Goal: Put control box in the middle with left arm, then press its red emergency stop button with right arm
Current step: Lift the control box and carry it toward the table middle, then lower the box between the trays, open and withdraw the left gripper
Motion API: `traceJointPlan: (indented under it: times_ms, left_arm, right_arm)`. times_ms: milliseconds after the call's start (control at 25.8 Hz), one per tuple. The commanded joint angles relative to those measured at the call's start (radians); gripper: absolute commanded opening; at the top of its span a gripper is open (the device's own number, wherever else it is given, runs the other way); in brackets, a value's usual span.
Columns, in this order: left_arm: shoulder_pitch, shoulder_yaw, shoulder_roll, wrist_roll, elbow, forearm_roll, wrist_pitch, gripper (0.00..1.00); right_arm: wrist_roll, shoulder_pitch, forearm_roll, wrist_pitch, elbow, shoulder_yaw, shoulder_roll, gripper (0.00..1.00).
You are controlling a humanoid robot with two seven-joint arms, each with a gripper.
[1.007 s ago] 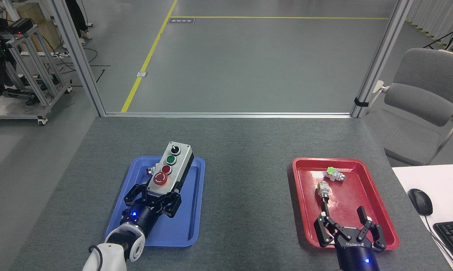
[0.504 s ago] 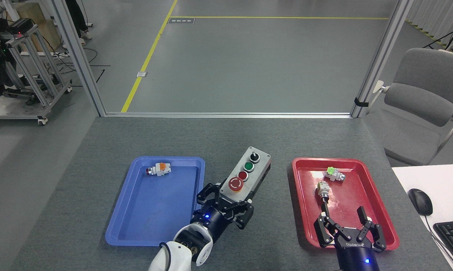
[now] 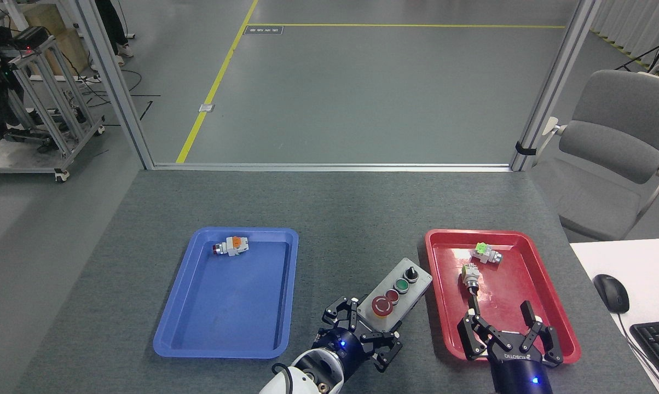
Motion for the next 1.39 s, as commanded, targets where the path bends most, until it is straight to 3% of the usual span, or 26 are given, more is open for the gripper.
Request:
traceJointPlan:
  times_ms: [0, 77, 155, 620, 736, 813, 1046, 1162, 1356]
  left_arm:
    - [-0.001, -0.010, 0.000, 0.000, 0.014, 0.003, 0.009, 0.15]
    - [-0.001, -0.012, 0.000, -0.002, 0.014, 0.003, 0.012, 0.47]
    - [-0.003, -0.009, 0.000, -0.002, 0.016, 0.003, 0.016, 0.61]
    - [-0.007, 0.001, 0.002, 0.001, 0.070, 0.006, 0.045, 0.64]
    - [-0.009, 0.001, 0.002, 0.003, 0.079, 0.005, 0.047, 0.77]
    - [-0.009, 0.001, 0.002, 0.009, 0.079, 0.005, 0.056, 0.93]
    - [-0.001, -0.002, 0.017, 0.013, 0.025, 0.003, 0.078, 0.98]
    - [0.020, 0.001, 0.103, 0.009, -0.071, 0.008, 0.045, 0.98]
    - [0.146, 0.082, 0.244, 0.004, -0.305, 0.054, -0.024, 0.98]
  right_arm:
    - [-0.004, 0.000, 0.000, 0.000, 0.000, 0.000, 0.000, 0.98]
    - [-0.004, 0.000, 0.000, 0.000, 0.000, 0.001, -0.001, 0.98]
    - [-0.004, 0.000, 0.000, 0.000, 0.000, 0.001, -0.001, 0.98]
    - [-0.005, 0.001, 0.000, 0.002, 0.001, 0.001, 0.000, 0.98]
    - [-0.005, 0.001, 0.000, 0.002, 0.001, 0.001, 0.000, 0.98]
    - [-0.005, 0.001, 0.000, 0.002, 0.001, 0.001, 0.000, 0.98]
    - [-0.005, 0.001, 0.000, 0.003, 0.001, 0.001, 0.000, 0.98]
    - [-0.005, 0.003, 0.000, 0.003, 0.001, 0.003, 0.002, 0.98]
    - [-0.005, 0.009, 0.000, 0.002, 0.001, 0.003, 0.003, 0.98]
